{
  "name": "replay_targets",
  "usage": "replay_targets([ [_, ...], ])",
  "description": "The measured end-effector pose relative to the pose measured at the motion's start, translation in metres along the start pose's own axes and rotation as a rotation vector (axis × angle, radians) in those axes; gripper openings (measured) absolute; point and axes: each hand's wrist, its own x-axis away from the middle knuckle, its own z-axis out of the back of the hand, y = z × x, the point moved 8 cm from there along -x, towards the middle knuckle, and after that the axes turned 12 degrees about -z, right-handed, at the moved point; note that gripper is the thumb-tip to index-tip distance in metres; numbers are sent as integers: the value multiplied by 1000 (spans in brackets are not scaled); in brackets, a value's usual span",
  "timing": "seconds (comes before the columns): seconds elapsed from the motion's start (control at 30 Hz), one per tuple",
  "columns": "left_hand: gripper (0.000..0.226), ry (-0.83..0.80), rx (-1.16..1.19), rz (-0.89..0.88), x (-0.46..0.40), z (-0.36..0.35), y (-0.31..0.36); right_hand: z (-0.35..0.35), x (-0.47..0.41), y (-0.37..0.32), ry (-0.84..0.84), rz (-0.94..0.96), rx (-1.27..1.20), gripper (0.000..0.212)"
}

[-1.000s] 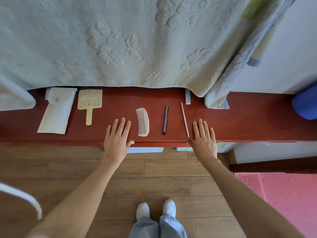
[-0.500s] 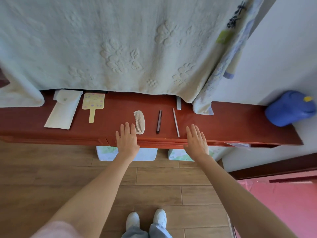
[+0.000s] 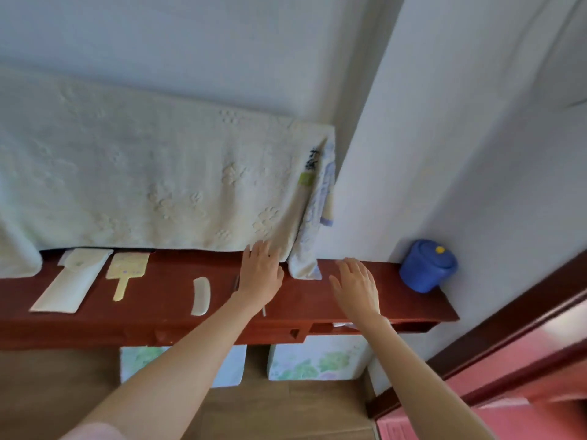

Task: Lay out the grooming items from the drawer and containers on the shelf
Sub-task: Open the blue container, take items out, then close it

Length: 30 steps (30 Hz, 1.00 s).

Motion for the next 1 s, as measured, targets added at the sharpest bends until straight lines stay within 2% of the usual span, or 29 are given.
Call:
replay_targets([
  [0.07, 35, 32, 19, -69, -24, 8, 36, 24, -11, 24, 44, -18, -13, 35],
  [0.23, 42, 54, -8, -235, -70, 1, 128, 66, -34, 98, 136, -50, -36, 30],
  [0.4, 42, 22, -27, -292, -93, -20, 194, 80, -42, 172, 155, -121, -46, 25],
  [0.7, 43, -106, -24, -320, -127, -82, 241, 51, -50, 257, 62, -227, 4, 34],
  [1.0, 47, -115, 13, -444, -223, -133, 251, 15, -119, 298, -19, -337, 117, 46],
])
